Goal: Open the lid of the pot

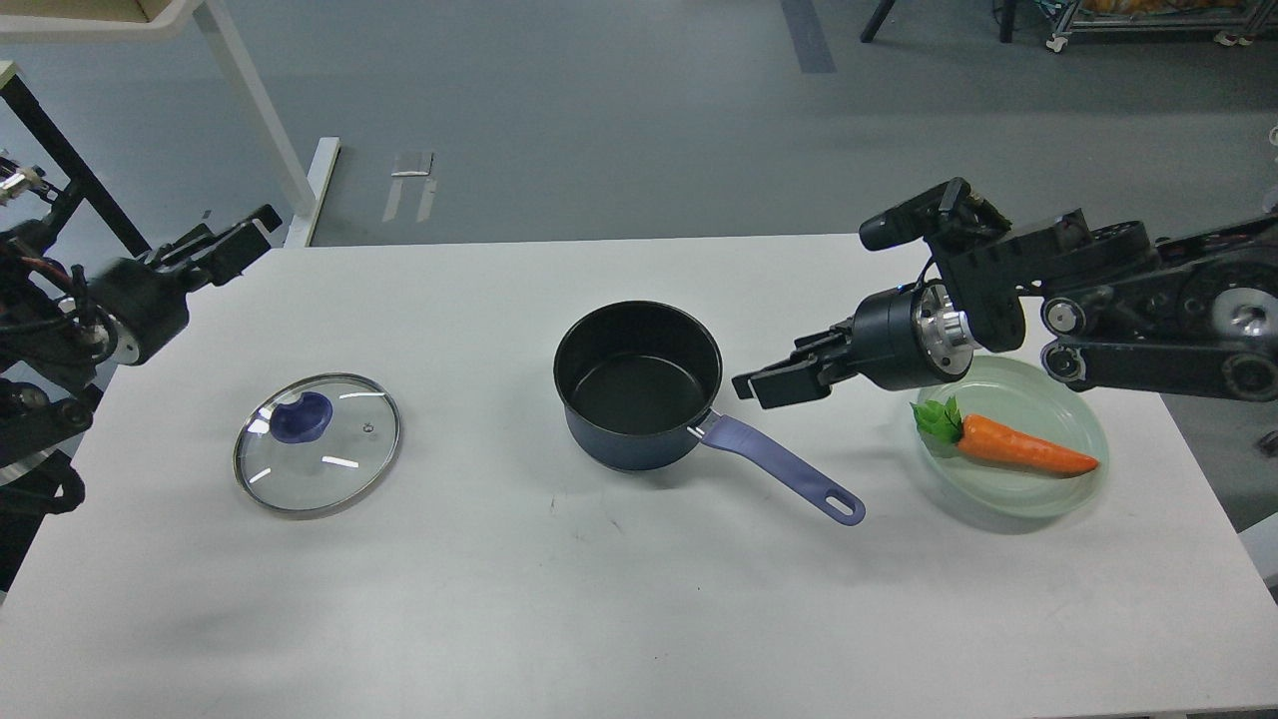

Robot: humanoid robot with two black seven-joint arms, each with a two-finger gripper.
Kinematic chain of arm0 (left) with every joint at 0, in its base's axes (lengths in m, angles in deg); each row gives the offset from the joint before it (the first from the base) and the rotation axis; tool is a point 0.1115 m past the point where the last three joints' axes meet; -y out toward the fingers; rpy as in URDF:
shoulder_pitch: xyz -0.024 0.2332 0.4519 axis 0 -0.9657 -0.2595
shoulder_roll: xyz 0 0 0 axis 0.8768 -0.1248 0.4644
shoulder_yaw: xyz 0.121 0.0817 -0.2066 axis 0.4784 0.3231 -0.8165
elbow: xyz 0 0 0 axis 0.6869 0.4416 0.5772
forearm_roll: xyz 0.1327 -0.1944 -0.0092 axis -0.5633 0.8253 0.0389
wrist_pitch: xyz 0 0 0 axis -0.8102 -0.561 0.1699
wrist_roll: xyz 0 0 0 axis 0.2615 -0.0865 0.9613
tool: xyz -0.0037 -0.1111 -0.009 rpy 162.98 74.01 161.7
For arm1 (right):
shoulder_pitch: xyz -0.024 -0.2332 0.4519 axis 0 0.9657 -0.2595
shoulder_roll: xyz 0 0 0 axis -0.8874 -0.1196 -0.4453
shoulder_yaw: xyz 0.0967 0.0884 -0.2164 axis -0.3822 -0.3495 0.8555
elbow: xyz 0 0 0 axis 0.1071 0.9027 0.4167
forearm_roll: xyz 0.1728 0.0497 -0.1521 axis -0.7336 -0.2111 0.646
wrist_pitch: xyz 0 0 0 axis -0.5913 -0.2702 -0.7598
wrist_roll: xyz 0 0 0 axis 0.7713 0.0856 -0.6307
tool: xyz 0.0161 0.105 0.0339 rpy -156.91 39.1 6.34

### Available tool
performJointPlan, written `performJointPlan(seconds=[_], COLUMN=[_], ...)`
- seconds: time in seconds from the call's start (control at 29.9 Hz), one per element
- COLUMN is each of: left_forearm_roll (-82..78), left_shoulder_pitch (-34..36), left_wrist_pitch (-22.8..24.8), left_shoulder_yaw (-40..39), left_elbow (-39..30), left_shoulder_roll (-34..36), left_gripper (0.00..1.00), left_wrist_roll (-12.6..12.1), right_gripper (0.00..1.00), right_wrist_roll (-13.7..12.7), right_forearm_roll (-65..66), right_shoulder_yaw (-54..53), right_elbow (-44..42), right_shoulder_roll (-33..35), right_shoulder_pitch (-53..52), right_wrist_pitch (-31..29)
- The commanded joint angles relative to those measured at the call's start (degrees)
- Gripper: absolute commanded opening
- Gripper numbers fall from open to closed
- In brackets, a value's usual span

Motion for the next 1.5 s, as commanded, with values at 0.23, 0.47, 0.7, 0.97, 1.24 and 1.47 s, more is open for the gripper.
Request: performJointPlan(seconds=[0.23, 0.47, 0.7, 0.97, 1.24, 1.47], left_forearm_roll=[19.8, 27.9, 35.6, 40.8, 41.1, 45.0], left_shoulder_pitch=[-0.2, -0.1, -0.4, -0.3, -0.7, -0.7], left_wrist_pitch=[4.4, 6.4, 15.6, 16.2, 16.2, 17.6], left_shoulder_yaw=[-8.5, -10.9, -13.0, -18.5, -19.5, -19.6], left_elbow=[4.6, 10.9, 10.9, 11.0, 13.8, 18.9], left_shoulder_roll=[-9.0, -17.0, -19.5, -21.2, -25.7, -27.5], left_gripper=[0.99, 0.99, 0.99, 0.99, 0.99, 0.99], left_wrist_roll=[0.0, 0.0, 0.0, 0.0, 0.0, 0.0], right_gripper=[0.98, 1.00, 1.00, 1.00, 1.00, 1.00], right_wrist_roll=[-0.4, 0.2, 0.2, 4.9, 6.8, 6.4], right_forearm_roll=[-10.4, -20.6, -44.2, -59.2, -59.4, -64.7], right_shoulder_yaw=[-40.3, -53.3, -54.9, -57.7, -68.7, -75.3], right_elbow=[-5.9, -9.1, -12.3, -21.9, -28.2, -30.2], right_shoulder_roll=[6.1, 5.5, 4.4, 0.2, -8.6, -13.7], right_shoulder_pitch=[23.1, 31.9, 33.2, 35.6, 41.9, 45.4], right_wrist_pitch=[0.3, 0.6, 1.1, 0.6, 0.4, 0.4])
